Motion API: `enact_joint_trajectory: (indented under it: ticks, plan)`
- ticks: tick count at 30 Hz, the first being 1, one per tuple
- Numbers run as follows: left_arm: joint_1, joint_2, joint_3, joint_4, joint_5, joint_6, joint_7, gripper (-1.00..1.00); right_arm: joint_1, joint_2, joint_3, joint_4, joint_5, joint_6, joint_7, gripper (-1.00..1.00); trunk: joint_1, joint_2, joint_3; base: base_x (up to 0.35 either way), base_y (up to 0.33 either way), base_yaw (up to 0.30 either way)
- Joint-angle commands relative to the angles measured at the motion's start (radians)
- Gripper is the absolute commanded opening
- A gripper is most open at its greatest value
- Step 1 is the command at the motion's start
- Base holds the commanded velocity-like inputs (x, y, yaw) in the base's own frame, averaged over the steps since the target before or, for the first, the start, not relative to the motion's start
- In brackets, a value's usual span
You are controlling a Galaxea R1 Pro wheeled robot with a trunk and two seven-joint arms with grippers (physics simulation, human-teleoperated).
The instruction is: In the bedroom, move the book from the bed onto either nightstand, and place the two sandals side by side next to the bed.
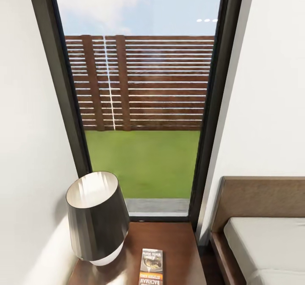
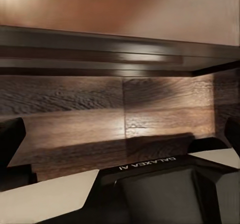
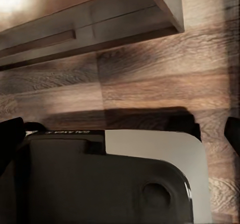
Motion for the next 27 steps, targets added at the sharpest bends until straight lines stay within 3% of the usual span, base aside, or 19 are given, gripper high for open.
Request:
enact_joint_trajectory:
  ticks: [1, 7, 16, 21, 27]
  plan:
    - [-0.001, 0.001, 0.008, 0.001, -0.009, -0.004, 0.000, 1.00, -0.002, 0.012, 0.008, 0.004, -0.009, -0.003, 0.006, 1.00, 0.000, -0.001, -0.001, 0.000, 0.000, 0.000]
    - [-0.001, 0.000, 0.007, 0.001, -0.009, -0.004, 0.005, 1.00, -0.002, 0.036, 0.009, 0.004, -0.007, -0.004, 0.009, 1.00, 0.000, -0.001, -0.001, 0.000, 0.000, 0.000]
    - [-0.001, -0.001, 0.008, 0.001, -0.007, -0.003, 0.011, 1.00, -0.002, 0.043, 0.010, 0.004, -0.008, -0.007, 0.002, 1.00, 0.000, -0.001, -0.001, 0.000, 0.000, 0.000]
    - [-0.001, -0.001, 0.008, 0.002, -0.007, -0.003, 0.013, 1.00, -0.002, 0.076, 0.008, 0.004, -0.010, -0.013, -0.001, 1.00, 0.000, -0.001, -0.001, 0.000, 0.000, 0.000]
    - [-0.001, 0.003, 0.008, 0.001, -0.008, -0.002, 0.013, 1.00, -0.002, 0.083, 0.007, 0.004, -0.010, -0.015, -0.001, 1.00, 0.000, -0.001, -0.001, 0.000, 0.000, 0.000]
